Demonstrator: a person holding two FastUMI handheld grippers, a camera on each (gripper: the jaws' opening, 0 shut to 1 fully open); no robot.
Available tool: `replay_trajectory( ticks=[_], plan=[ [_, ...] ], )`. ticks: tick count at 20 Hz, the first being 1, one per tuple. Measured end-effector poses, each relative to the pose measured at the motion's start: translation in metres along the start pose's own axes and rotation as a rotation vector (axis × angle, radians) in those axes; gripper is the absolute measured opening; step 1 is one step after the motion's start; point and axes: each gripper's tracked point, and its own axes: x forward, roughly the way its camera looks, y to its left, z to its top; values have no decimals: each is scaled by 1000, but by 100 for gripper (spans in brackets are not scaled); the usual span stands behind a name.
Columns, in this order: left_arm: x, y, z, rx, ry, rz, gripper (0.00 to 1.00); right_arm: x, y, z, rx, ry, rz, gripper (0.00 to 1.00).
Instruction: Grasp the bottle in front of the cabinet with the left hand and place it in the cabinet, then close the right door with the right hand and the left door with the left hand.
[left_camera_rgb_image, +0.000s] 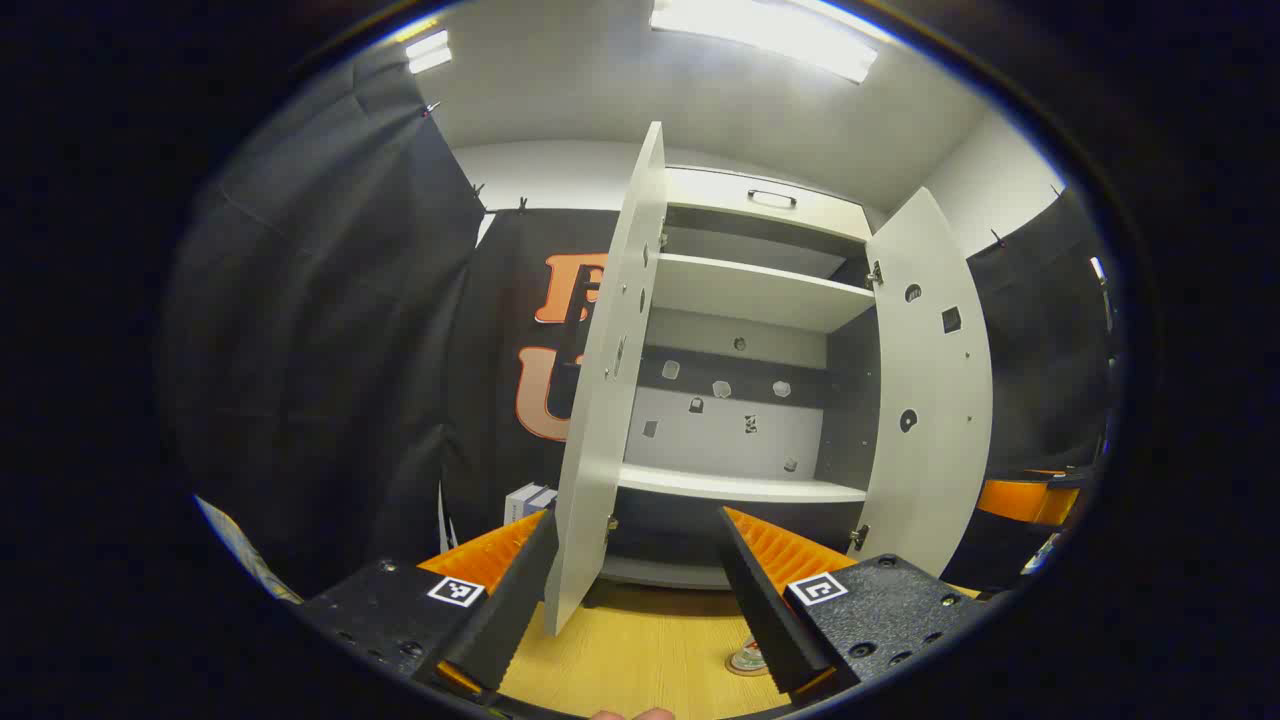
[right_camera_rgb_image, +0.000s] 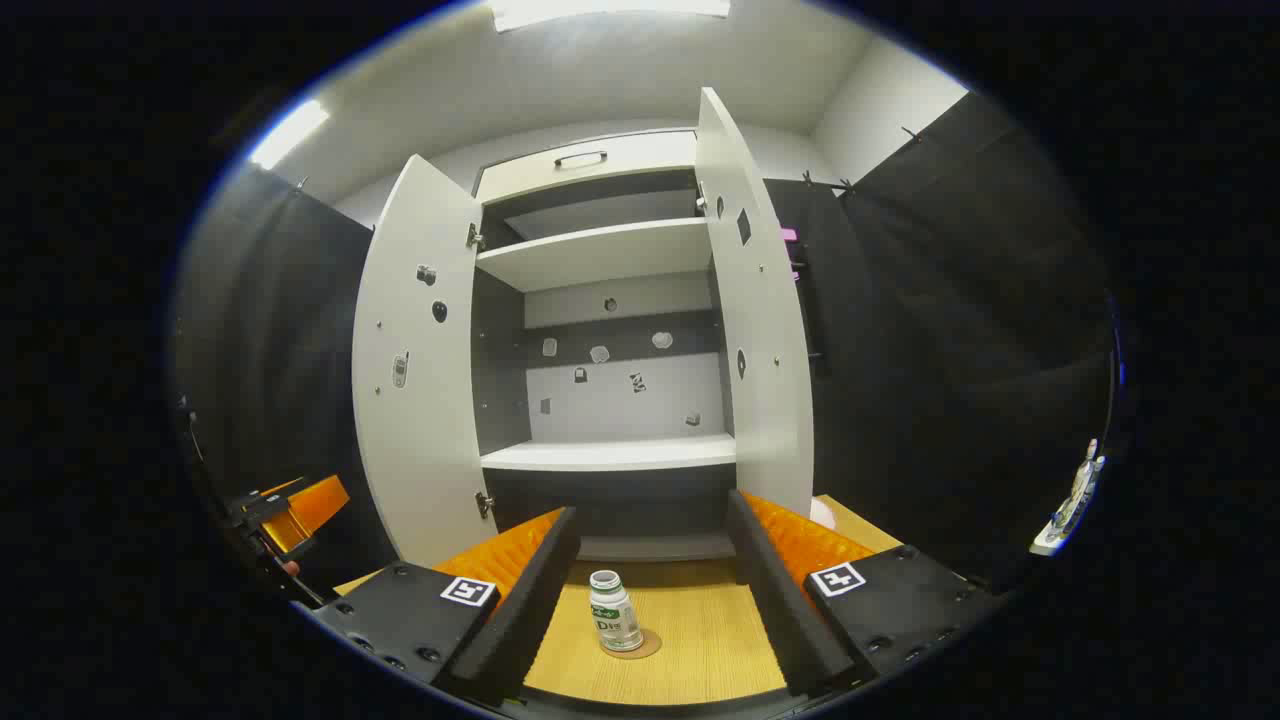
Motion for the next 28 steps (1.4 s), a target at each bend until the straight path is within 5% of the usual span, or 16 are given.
replay_trajectory(
  ticks=[1,21,28],
  plan=[
    [-1,1,2,0,-3,-3,95,-2,0,2,-2,-6,-7,98],
    [-28,19,-8,6,51,13,92,-36,13,6,-73,-21,-31,98],
    [4,-29,-37,-30,95,-107,95,-36,3,2,-88,-16,-49,98]
  ],
)
